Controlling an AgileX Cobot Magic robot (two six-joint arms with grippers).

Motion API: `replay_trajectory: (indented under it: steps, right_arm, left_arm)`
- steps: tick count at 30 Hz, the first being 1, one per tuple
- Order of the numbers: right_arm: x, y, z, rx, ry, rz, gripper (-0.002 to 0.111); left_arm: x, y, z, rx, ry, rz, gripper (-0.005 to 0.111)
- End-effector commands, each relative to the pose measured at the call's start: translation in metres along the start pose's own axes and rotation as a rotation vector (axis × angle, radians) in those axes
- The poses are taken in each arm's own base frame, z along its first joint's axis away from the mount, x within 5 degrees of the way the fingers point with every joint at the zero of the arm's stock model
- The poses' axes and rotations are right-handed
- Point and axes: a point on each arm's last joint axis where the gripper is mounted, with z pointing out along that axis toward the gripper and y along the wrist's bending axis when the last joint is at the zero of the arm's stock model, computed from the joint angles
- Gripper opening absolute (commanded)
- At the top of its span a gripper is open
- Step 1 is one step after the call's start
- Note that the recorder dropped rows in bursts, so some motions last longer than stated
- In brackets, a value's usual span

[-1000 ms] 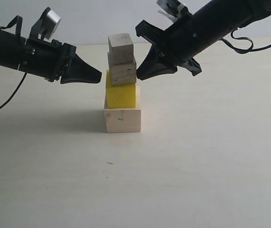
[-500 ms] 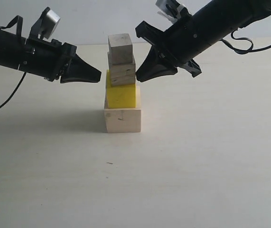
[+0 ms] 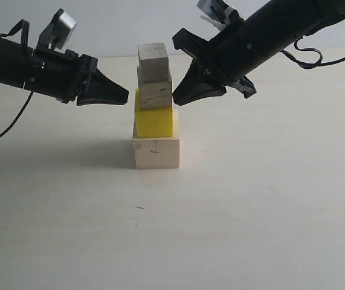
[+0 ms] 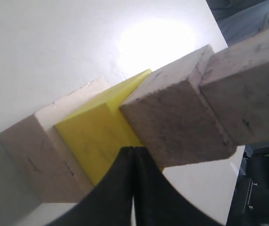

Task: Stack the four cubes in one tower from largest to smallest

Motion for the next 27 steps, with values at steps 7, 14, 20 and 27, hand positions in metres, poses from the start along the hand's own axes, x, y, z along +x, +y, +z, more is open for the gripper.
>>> replay_trajectory:
  steps: [7, 14, 20, 27]
  right_arm:
    - [0.0022, 0.0041, -0.0026, -0.016, 0.005, -0.043, 0.0]
    - [0.0022, 0.0041, -0.0026, -0.016, 0.005, -0.066, 0.0]
    - [0.0035, 0.0047, -0.0027, -0.023, 0.019, -0.094, 0.0]
    - [0.0035, 0.0047, -0.0027, -0.023, 0.019, -0.113, 0.0]
  left_arm:
    - [-0.0009, -0.0017, -0.0015, -0.001, -0.012, 0.004, 0.0]
    - [-0.0009, -0.0017, -0.0015, -0.001, -0.012, 0.004, 0.0]
    - [-0.0009, -0.0017, -0.0015, -0.001, -0.012, 0.004, 0.0]
    - [-0.0009, -0.0017, -0.0015, -0.001, -0.012, 0.004, 0.0]
